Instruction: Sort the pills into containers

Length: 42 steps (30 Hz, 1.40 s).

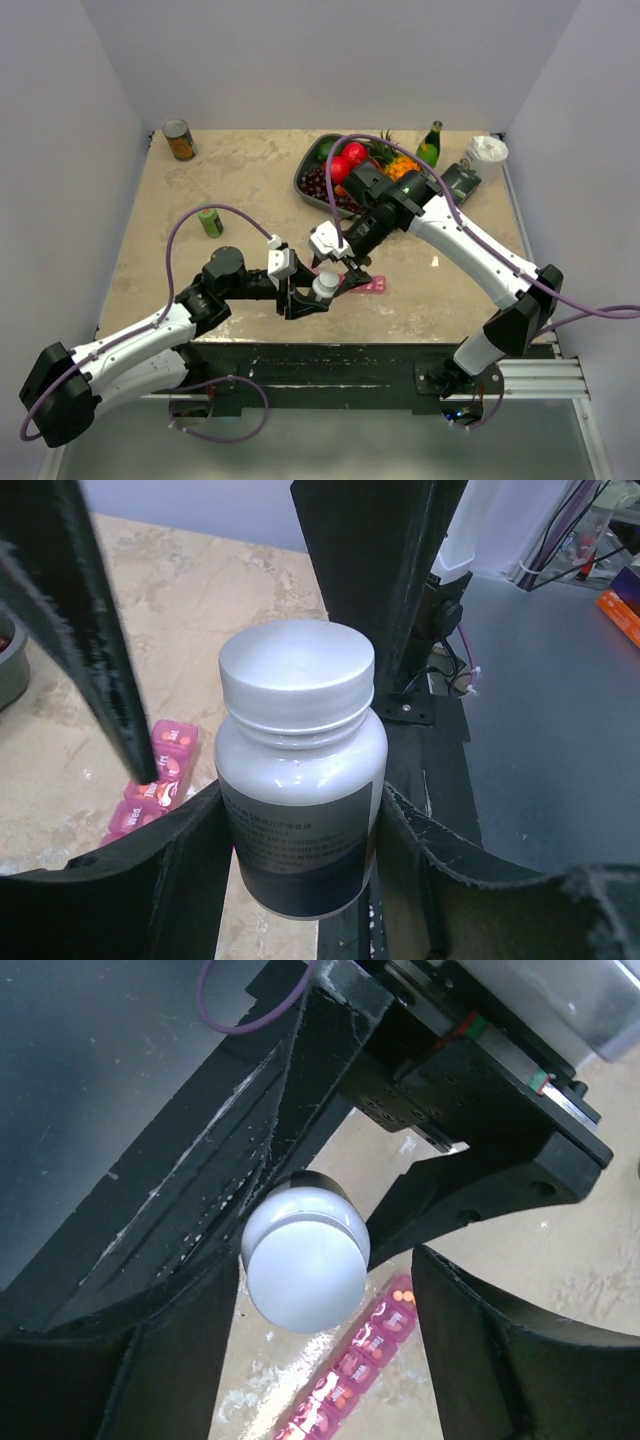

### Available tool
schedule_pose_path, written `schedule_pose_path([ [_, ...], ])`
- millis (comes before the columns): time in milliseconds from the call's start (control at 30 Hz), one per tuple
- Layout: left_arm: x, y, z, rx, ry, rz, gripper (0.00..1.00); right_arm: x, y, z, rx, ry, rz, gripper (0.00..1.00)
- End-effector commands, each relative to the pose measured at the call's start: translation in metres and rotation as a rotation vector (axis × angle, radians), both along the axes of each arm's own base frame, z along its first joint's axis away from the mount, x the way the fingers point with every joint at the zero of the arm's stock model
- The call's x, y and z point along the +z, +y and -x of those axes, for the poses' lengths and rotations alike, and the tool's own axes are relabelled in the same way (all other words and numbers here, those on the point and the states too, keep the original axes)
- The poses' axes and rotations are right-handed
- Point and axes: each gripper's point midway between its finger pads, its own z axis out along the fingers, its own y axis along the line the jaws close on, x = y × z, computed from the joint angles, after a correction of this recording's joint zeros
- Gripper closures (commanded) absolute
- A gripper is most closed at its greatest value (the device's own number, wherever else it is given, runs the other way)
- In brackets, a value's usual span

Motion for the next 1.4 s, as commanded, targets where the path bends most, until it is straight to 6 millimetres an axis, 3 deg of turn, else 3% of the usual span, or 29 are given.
schedule_pose_path([
  [0, 0.027, -0.004, -0.001, -0.022, -0.046, 0.058, 1.00, 0.003, -0.014, 0.021, 0.007, 0.057, 0.055, 0.34],
  [333, 0.034, 0.002, -0.034, 0.168, -0.103, 0.056, 1.00, -0.012, -0.012, 0.024, -0.072, 0.167, 0.153, 0.69],
  [533, 0.064, 0.013, -0.056, 0.325, -0.177, 0.148, 1.00, -0.037, 0.000, 0.000, -0.280, 0.249, 0.272, 0.71],
  [667, 0.084, 0.019, -0.063, 0.392, -0.217, 0.257, 1.00, -0.048, 0.020, -0.014, -0.392, 0.324, 0.259, 0.69],
  [767, 0.086, 0.027, -0.072, 0.472, -0.223, 0.303, 1.00, -0.062, 0.029, -0.025, -0.544, 0.421, 0.307, 0.67],
  [833, 0.080, 0.034, -0.084, 0.557, -0.220, 0.297, 1.00, -0.079, 0.028, -0.039, -0.660, 0.425, 0.347, 0.61],
  [900, 0.063, 0.038, -0.094, 0.613, -0.204, 0.242, 1.00, -0.088, 0.030, -0.047, -0.730, 0.442, 0.361, 0.45],
  [967, 0.039, 0.043, -0.104, 0.666, -0.189, 0.163, 1.00, -0.086, 0.031, -0.049, -0.730, 0.461, 0.354, 0.38],
  [1067, 0.013, 0.044, -0.099, 0.647, -0.165, 0.112, 1.00, -0.066, 0.030, -0.047, -0.643, 0.437, 0.305, 0.22],
  [1133, 0.003, 0.041, -0.091, 0.608, -0.150, 0.092, 1.00, -0.040, 0.029, -0.050, -0.590, 0.422, 0.235, 0.04],
  [1267, -0.014, 0.042, -0.083, 0.572, -0.119, 0.034, 1.00, -0.004, 0.008, -0.042, -0.455, 0.336, 0.150, 0.01],
  [1367, -0.009, 0.040, -0.076, 0.538, -0.117, 0.046, 1.00, 0.005, -0.005, -0.042, -0.435, 0.244, 0.130, 0.01],
])
